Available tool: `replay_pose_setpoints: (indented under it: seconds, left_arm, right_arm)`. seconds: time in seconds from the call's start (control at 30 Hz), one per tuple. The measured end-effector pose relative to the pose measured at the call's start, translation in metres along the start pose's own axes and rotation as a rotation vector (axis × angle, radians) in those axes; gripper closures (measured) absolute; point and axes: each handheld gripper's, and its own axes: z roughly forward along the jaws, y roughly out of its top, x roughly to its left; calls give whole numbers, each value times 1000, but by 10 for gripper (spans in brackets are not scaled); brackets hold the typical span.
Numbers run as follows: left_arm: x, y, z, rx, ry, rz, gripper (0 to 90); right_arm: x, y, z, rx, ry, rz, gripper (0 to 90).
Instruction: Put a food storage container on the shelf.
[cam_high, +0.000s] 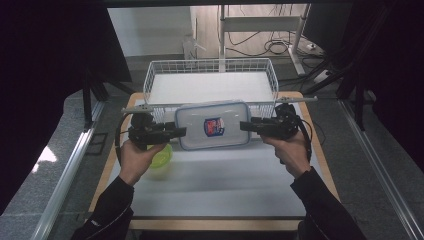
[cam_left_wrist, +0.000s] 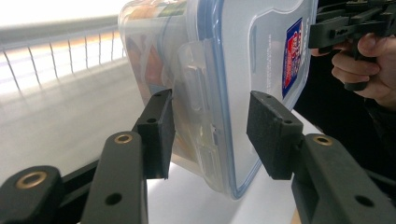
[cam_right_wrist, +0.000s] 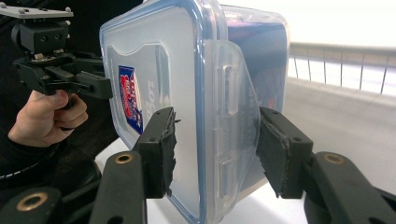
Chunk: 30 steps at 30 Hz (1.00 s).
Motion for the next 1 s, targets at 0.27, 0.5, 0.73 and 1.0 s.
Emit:
replay_pose_setpoints:
  seconds: [0.27, 0.5, 0.73, 1.0]
  left_arm:
    - [8, 32, -6, -21, 4, 2, 524]
    - [19, 59, -8, -39, 8, 6, 521]
    - [29, 81, -7, -53, 15, -1, 519]
    - [46, 100, 1, -61, 9, -25, 518]
  right_arm:
    - [0, 32, 2, -27, -3, -8, 491]
    - [-5, 55, 7, -58, 1, -2, 490]
    - [-14, 74, 14, -73, 9, 15, 489]
    - [-28, 94, 22, -82, 10, 38, 489]
